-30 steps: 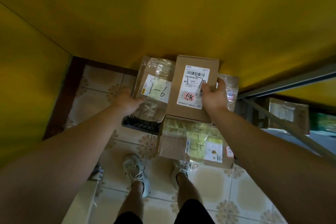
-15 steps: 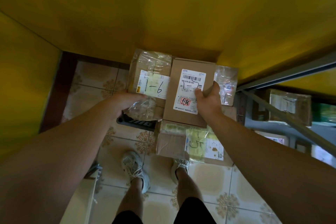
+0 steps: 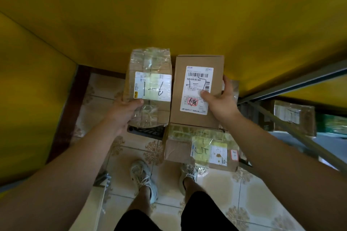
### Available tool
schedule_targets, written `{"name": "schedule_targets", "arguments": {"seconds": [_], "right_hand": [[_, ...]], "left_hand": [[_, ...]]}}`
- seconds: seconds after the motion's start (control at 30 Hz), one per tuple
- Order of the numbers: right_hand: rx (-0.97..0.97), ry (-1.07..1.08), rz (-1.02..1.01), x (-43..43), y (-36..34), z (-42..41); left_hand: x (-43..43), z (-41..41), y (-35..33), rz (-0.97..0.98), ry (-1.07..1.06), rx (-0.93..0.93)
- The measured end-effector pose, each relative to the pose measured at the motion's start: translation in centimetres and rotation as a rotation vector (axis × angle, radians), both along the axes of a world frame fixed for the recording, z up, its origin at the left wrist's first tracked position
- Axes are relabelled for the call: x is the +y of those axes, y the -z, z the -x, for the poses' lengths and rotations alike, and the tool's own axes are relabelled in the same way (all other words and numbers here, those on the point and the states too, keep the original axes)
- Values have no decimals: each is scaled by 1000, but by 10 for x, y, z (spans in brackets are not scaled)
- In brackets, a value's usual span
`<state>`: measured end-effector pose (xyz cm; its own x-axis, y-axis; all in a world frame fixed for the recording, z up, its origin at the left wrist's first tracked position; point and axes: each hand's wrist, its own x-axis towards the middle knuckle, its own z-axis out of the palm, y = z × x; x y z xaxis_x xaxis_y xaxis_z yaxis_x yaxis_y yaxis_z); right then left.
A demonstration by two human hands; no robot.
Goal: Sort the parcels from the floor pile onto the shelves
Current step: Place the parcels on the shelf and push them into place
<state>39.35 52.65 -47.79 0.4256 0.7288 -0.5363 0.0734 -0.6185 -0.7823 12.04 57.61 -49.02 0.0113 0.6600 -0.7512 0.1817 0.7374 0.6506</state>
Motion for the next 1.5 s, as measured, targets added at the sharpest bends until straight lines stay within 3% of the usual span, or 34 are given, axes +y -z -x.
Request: {"name": "schedule_targets", "arguments": {"seconds": [0.3, 0.67, 1.13, 1.5], "right_hand": [[77, -131, -267, -12, -144, 5], [21, -27, -627, -100, -290, 54], [-303, 261, -795, -337, -406, 61], [-614, 704, -804, -623, -433, -53]], "left_hand": [[-32, 16, -153, -307, -133, -18], [-92, 57, -293, -614, -132, -179], [-247, 31, -410, -742, 223, -519], [-455, -154, -428, -658, 561, -755]]}}
